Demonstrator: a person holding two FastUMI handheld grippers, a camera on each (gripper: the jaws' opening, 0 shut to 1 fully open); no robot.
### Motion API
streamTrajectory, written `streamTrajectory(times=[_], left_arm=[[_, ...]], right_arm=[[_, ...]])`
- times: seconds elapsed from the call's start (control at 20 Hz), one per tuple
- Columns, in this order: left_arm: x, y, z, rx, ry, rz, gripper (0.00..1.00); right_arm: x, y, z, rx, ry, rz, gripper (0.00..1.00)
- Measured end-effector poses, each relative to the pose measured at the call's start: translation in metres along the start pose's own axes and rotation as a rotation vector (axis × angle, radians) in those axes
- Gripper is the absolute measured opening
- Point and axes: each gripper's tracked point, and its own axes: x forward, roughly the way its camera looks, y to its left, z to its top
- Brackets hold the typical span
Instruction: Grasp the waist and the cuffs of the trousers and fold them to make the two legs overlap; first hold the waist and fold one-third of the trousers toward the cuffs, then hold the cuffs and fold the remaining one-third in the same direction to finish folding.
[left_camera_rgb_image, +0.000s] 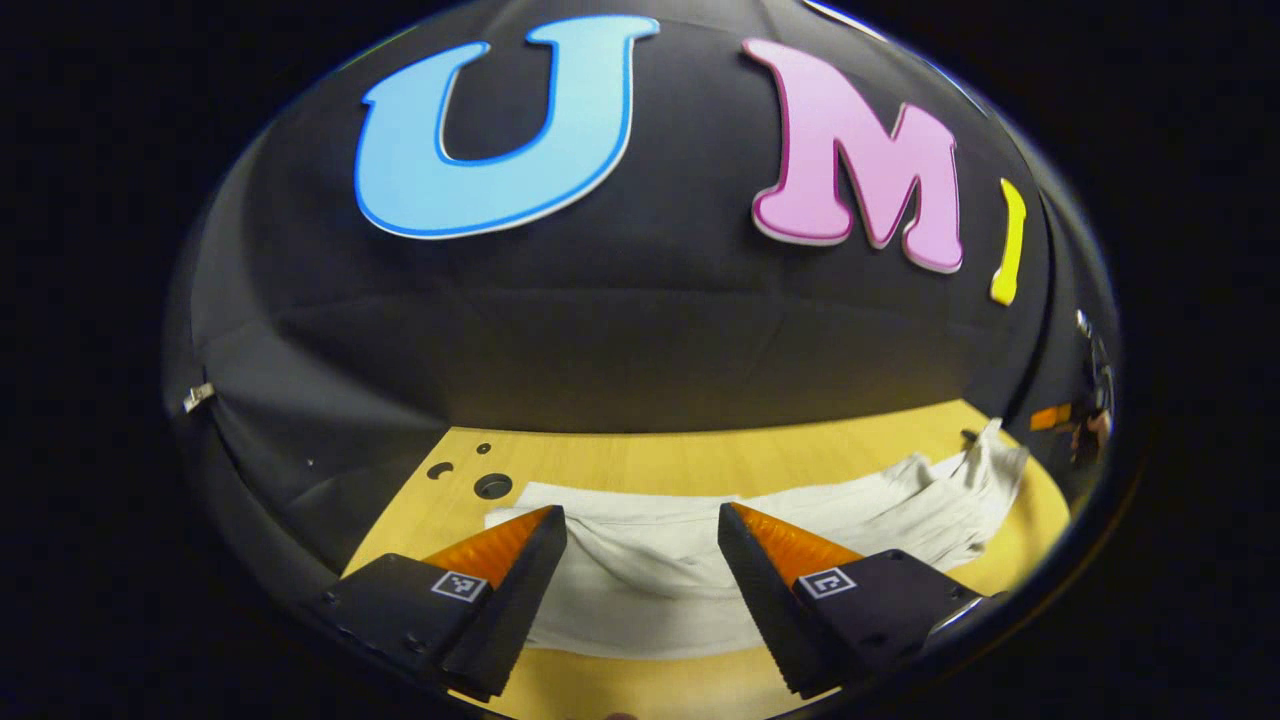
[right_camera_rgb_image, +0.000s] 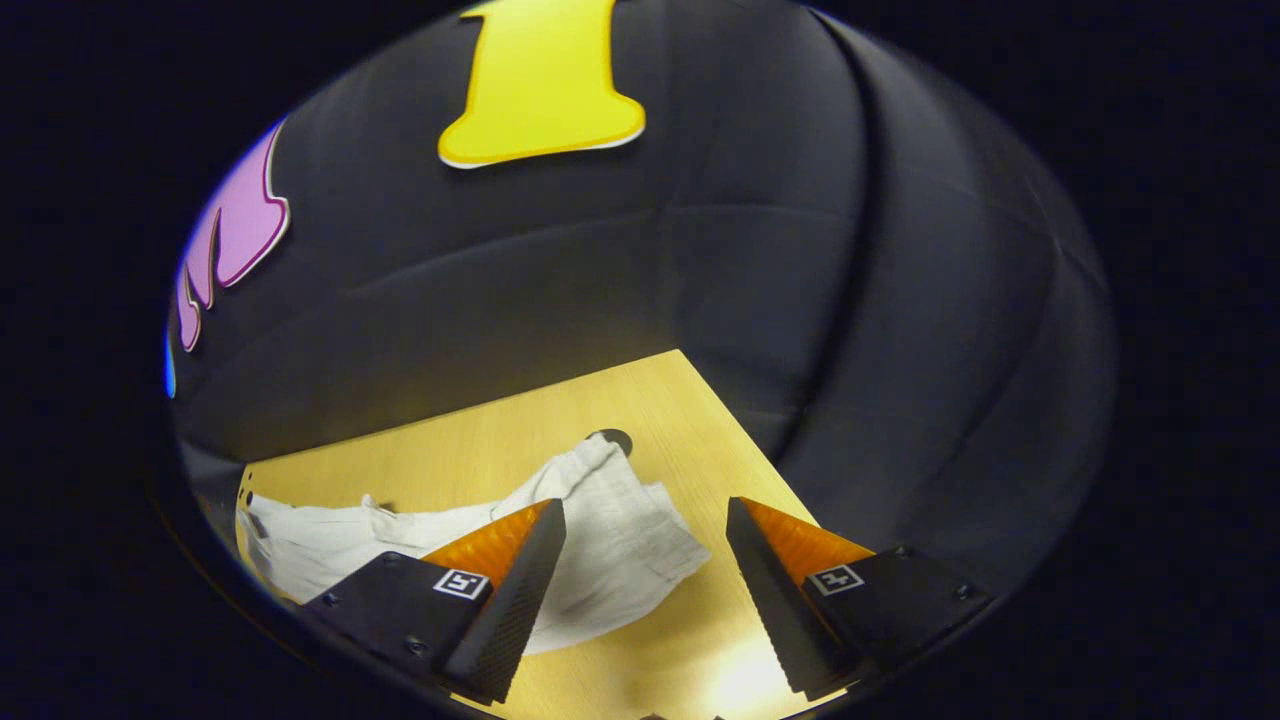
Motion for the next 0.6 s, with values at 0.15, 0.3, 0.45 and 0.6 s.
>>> streamTrajectory(times=[0.15, 0.3, 0.45, 0.6], left_arm=[[-0.034, -0.01, 0.004, -0.108, -0.018, -0.018, 0.97], [-0.057, -0.005, -0.004, -0.185, -0.003, 0.019, 0.96], [-0.071, -0.002, -0.016, -0.237, 0.023, 0.048, 0.96], [-0.081, 0.009, -0.028, -0.23, 0.056, 0.104, 0.96]], right_arm=[[0.013, -0.013, -0.02, 0.046, 0.022, -0.037, 0.99], [0.028, -0.021, -0.032, 0.071, 0.041, -0.073, 0.99], [0.037, -0.02, -0.041, 0.096, 0.068, -0.077, 0.99], [0.043, -0.019, -0.046, 0.09, 0.077, -0.093, 0.99]])
